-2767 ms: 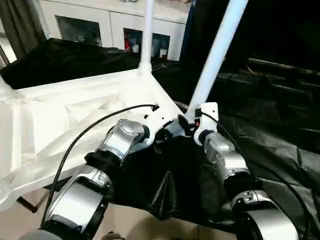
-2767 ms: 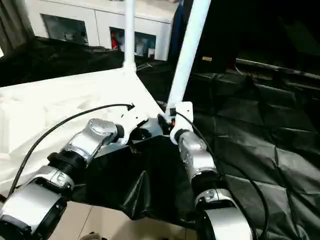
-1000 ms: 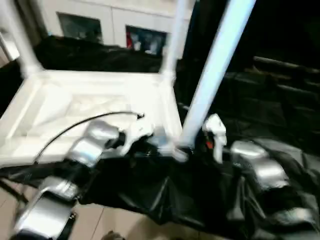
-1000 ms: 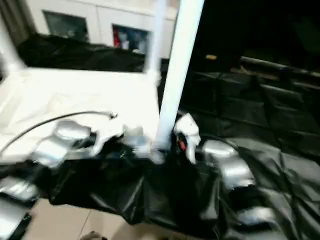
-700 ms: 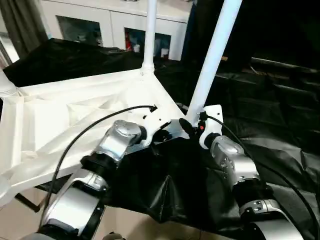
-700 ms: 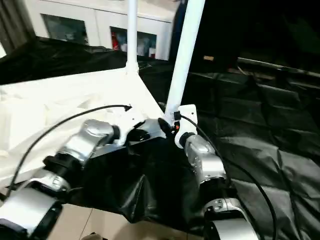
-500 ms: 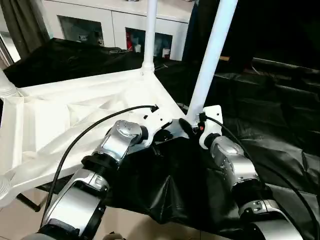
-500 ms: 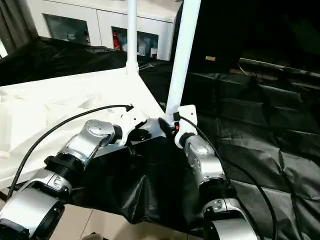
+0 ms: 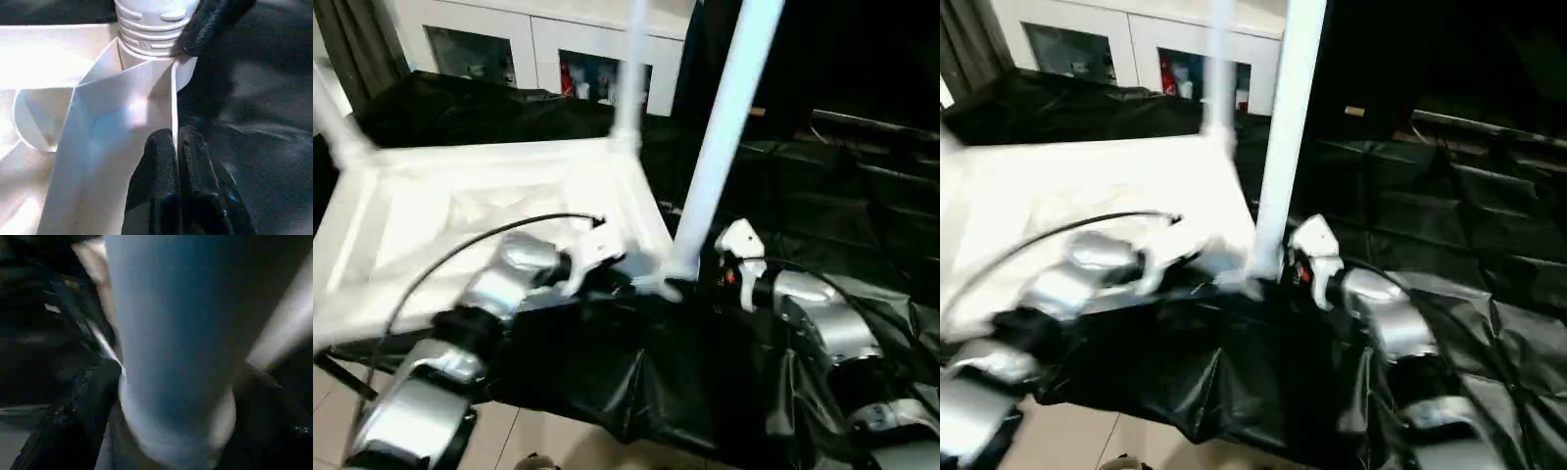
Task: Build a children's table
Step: Rotate leg to tighten
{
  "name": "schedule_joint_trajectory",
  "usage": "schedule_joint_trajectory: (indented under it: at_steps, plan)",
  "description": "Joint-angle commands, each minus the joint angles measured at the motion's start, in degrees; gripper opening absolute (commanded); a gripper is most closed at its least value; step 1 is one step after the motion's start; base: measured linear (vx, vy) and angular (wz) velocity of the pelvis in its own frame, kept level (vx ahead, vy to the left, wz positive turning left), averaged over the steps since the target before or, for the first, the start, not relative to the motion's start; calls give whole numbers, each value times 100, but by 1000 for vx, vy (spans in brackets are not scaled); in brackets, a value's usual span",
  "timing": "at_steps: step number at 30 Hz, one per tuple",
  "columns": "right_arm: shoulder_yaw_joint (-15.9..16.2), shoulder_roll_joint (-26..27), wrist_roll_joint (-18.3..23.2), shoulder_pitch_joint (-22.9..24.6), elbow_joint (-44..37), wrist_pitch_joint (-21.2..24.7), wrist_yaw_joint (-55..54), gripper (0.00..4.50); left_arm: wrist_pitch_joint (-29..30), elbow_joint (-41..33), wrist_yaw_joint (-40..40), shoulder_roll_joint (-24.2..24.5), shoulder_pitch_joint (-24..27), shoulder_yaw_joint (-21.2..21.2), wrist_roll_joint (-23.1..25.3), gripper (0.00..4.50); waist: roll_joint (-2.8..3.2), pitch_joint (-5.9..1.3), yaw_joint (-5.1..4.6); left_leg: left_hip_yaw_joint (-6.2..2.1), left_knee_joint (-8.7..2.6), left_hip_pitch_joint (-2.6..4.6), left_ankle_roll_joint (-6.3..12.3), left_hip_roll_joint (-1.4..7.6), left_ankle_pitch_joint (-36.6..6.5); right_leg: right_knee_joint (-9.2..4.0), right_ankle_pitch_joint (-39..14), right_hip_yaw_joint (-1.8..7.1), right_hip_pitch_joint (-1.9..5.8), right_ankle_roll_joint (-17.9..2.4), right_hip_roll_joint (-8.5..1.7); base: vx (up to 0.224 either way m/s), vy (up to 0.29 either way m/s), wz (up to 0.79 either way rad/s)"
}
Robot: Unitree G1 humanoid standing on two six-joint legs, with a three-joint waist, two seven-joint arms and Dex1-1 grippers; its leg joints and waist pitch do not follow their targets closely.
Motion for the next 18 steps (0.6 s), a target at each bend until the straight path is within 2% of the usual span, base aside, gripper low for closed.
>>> schedule_joint_trajectory:
  at_steps: [1,4,5,6,7,10,12,18]
  plan:
    - [82,-227,90,36,-244,108,453,363,-18,-237,-479,42,81,-93,-306,0,9,-310,-8,39,-363,25,280,86,-1408,-336,-1038,198,281,-1296,-219,0,0,0]
    - [156,-282,111,62,-301,148,642,363,14,-320,-597,118,113,-88,-346,0,18,-309,-15,39,-365,20,225,86,-1479,-333,-1113,203,278,-1298,-233,0,0,0]
    - [196,-310,122,78,-334,169,721,363,39,-352,-648,152,127,-85,-363,0,-8,-313,-14,46,-355,25,221,79,-1475,-339,-1122,203,275,-1297,-233,0,0,0]
    - [232,-340,133,92,-365,198,806,363,34,-368,-686,181,137,-82,-376,0,-8,-310,-11,46,-355,17,222,77,-1455,-334,-1115,206,281,-1294,-236,0,0,0]
    - [268,-351,123,106,-389,242,888,338,25,-379,-750,222,152,-63,-393,0,-10,-309,0,52,-350,15,245,75,-1388,-332,-1085,207,286,-1284,-233,0,0,0]
    - [275,-317,142,117,-411,300,913,325,23,-400,-768,233,176,-23,-384,0,-17,-310,1,52,-349,17,221,78,-1351,-326,-1093,206,281,-1278,-240,0,0,0]
    - [277,-312,160,130,-447,336,928,296,39,-434,-785,245,195,-13,-390,0,-10,-302,-4,50,-356,21,199,79,-1410,-340,-1214,206,274,-1254,-241,0,0,0]
    - [261,-244,226,204,-525,453,904,277,90,-488,-764,229,226,-6,-413,0,-15,-308,-1,49,-353,19,180,76,-1369,-337,-1175,210,277,-1229,-237,0,0,0]
